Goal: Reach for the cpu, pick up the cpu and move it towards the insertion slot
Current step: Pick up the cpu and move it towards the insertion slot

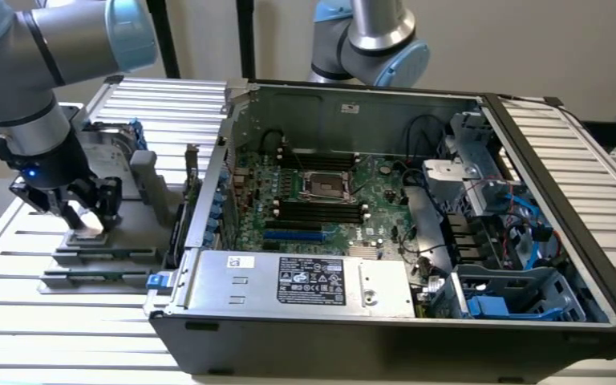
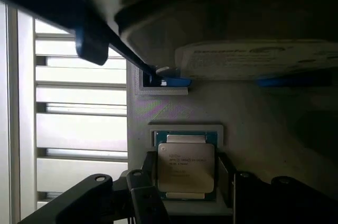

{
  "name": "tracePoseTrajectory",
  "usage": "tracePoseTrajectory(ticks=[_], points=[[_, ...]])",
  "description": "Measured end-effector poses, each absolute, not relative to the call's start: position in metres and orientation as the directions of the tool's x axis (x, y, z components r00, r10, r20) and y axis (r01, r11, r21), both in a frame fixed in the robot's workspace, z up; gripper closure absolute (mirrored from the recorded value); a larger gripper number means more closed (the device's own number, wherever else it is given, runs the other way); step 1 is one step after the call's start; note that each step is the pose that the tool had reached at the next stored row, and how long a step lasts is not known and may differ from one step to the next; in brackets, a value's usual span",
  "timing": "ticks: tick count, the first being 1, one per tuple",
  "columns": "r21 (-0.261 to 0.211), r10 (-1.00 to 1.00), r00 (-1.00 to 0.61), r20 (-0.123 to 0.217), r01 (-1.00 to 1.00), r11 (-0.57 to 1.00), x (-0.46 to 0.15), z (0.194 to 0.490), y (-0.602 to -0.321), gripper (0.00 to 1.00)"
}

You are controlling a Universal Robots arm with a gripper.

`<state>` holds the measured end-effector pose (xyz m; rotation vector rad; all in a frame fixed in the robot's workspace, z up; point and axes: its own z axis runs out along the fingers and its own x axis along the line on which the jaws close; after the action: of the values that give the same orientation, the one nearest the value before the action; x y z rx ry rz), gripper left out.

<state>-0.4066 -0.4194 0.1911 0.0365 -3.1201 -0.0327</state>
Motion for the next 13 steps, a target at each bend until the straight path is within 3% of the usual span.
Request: tracePoseTrajectory(ticks=[13], points=[[0.021, -0.024, -0.999, 0.026, -0.023, 1.000, -0.402, 0.245, -0.420, 0.45]])
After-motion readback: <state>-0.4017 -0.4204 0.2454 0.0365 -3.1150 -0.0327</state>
